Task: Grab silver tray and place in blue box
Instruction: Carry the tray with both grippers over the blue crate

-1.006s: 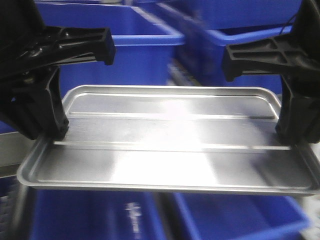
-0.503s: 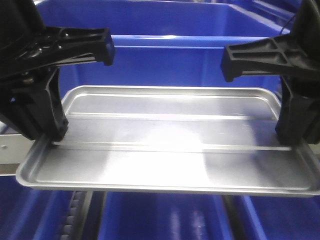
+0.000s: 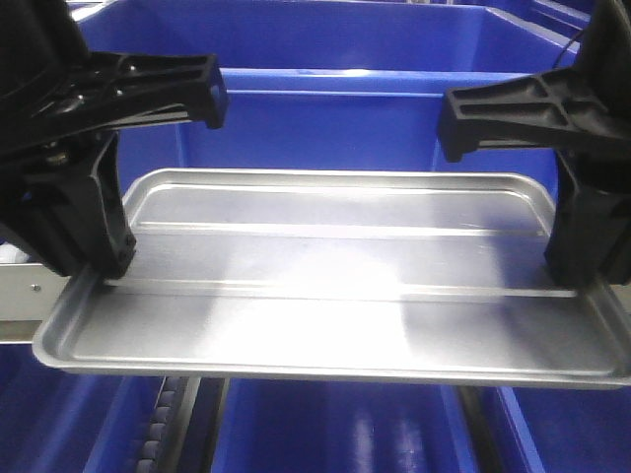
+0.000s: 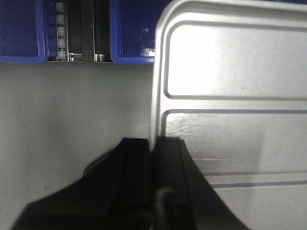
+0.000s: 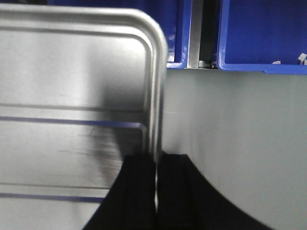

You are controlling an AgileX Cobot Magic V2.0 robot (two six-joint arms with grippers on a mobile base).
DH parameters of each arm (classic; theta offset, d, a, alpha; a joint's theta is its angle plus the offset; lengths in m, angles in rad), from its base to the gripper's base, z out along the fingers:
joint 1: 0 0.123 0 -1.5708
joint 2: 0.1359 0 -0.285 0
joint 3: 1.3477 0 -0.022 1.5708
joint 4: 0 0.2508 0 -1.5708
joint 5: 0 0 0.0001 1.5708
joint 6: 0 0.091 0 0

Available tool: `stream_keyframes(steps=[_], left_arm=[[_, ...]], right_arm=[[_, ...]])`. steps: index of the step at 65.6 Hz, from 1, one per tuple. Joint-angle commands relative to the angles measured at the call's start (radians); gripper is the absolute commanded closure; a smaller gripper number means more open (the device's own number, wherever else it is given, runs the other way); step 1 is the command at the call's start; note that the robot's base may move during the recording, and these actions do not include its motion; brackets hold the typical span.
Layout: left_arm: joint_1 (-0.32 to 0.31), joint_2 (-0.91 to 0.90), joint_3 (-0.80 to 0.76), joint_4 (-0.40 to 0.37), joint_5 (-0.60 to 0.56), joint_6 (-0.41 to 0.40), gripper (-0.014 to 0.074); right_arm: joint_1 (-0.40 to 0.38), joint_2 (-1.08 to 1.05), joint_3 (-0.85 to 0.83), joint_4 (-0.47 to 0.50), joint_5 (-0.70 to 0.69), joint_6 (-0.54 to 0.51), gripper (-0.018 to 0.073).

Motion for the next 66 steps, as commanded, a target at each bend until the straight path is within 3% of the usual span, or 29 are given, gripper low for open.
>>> stream_keyframes(steps=[1,25,38,66], left_arm=[[-0.001,-0.03,-0.025,0.036,0.004,0.003,0.07],[-0.001,-0.03,-0.025,0.036,0.002,0.003,0.07],[-0.001,-0.03,-0.025,0.036,-0.001,0.003,0.07],[-0.001,-0.03,-0.025,0.041,-0.005,0.003,0.07]], right_arm=[[-0.002,-0.024,-0.029,-0.047,0.028,-0.01,0.0501],[-0.002,-0.024,-0.029,-0.052,0.023,-0.01,0.0501],[-0.002,-0.024,-0.029,-0.184,-0.014,-0.01,0.0501],[-0.002,-0.024,-0.029,-0.183,-0.027,-0.01,0.0501]])
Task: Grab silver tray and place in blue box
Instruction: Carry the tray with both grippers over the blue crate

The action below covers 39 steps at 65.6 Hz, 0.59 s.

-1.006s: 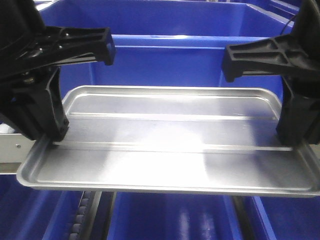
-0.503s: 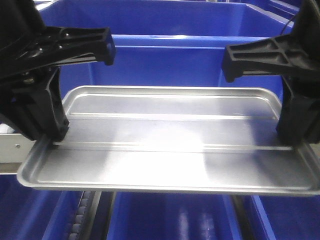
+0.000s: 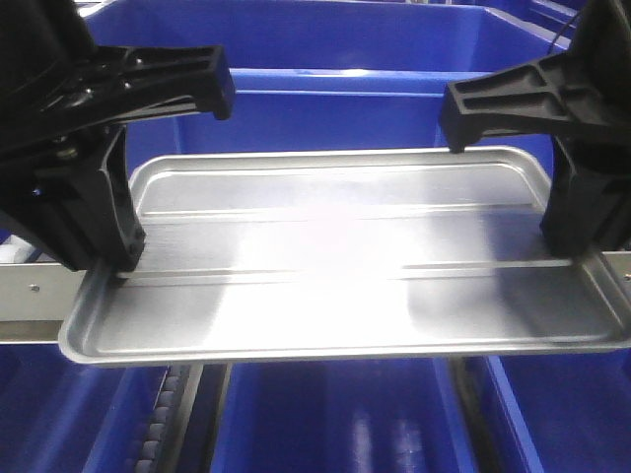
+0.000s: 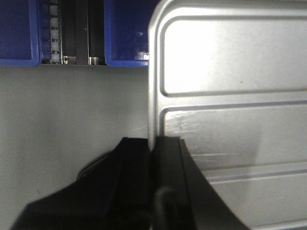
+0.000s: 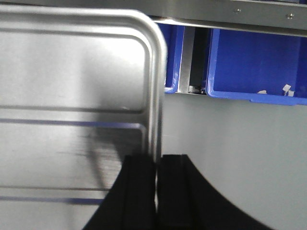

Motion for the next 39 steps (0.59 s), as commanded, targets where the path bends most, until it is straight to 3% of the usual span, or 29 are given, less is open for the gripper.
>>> stream_keyframes(steps=[1,25,39], left_arm=[[-0.001,-0.03,-0.025,0.043,0.012,0.007,0.07],[-0.001,-0.03,-0.025,0.098,0.004,0.007,0.07],[-0.001,-0.03,-0.025,0.105,-0.023,0.007,0.07]], right_arm=[[-0.002,-0.024,-0.029,-0.077,-0.003,-0.01,0.0501],[-0.002,-0.024,-0.029,-0.072,-0.054,-0.006,0.0501],[-0.002,-0.024,-0.029,0.01,-0.128,0.001,0.0501]])
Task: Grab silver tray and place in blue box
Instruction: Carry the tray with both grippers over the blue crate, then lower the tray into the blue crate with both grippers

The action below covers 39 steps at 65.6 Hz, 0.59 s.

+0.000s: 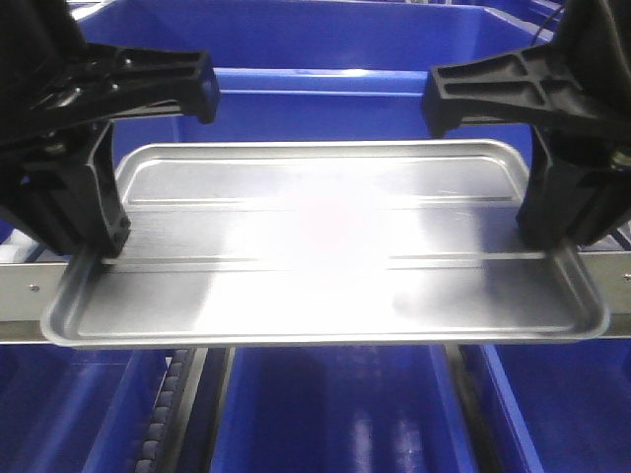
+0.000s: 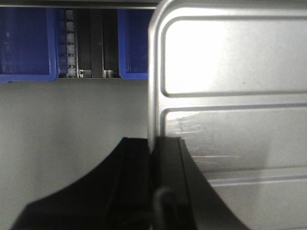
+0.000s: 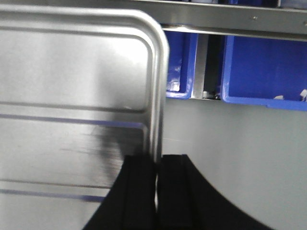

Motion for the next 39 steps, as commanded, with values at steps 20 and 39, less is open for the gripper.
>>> stream_keyframes(steps=[20,39], left_arm=[[-0.001,-0.036,-0.103,0.031,0.021,0.021,0.07],[0.017,-0.032,-0.347,0.033,0.061,0.149,0.07]], right_arm=[[-0.002,-0.024,-0.097,-0.015,-0.019,-0.004,0.0501],[-0.017,-0.024,-0.329,-0.032,-0.007,-0.098,0.0501]])
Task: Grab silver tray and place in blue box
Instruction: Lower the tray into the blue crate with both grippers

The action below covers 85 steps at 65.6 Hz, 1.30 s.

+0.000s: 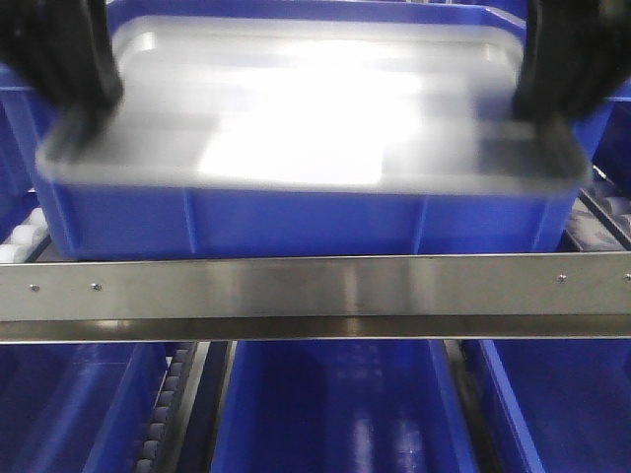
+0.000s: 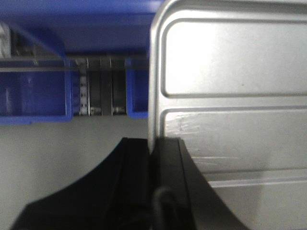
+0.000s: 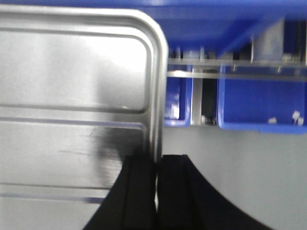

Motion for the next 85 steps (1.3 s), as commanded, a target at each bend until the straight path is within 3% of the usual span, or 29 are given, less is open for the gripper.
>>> stream_keyframes(steps=[1,9,20,25,40,62,85], left_arm=[[0.004,-0.018,-0.106,-0.02,-0.114,0.065,0.07],[0.063,0.022,-0.204,-0.038,-0.133,0.149,0.07],[0.165,0.119,-0.35,-0.178,-0.182,0.342,0.07],[0.209,0.17,-0.416,-0.205,-0.211,0.393,0.07],[0.288,0.3,-0.523,-0.207,-0.347,0.437,0.07],[0.357,0.443,-0.53,-0.204,-0.544,0.437,0.07],[0.391,0.479,-0.53,-0.169,-0.547,0.437,0.0684]], right_arm=[[-0.012,-0.026,-0.107,-0.002,-0.16,-0.053,0.0501],[-0.073,-0.006,-0.177,0.003,-0.189,-0.107,0.0501],[-0.163,0.065,-0.302,0.055,-0.249,-0.221,0.0501],[-0.205,0.109,-0.364,0.076,-0.298,-0.258,0.0501],[-0.295,0.276,-0.484,0.09,-0.437,-0.377,0.0501],[-0.384,0.427,-0.503,0.09,-0.613,-0.379,0.0501],[-0.407,0.444,-0.503,0.089,-0.636,-0.379,0.0501]])
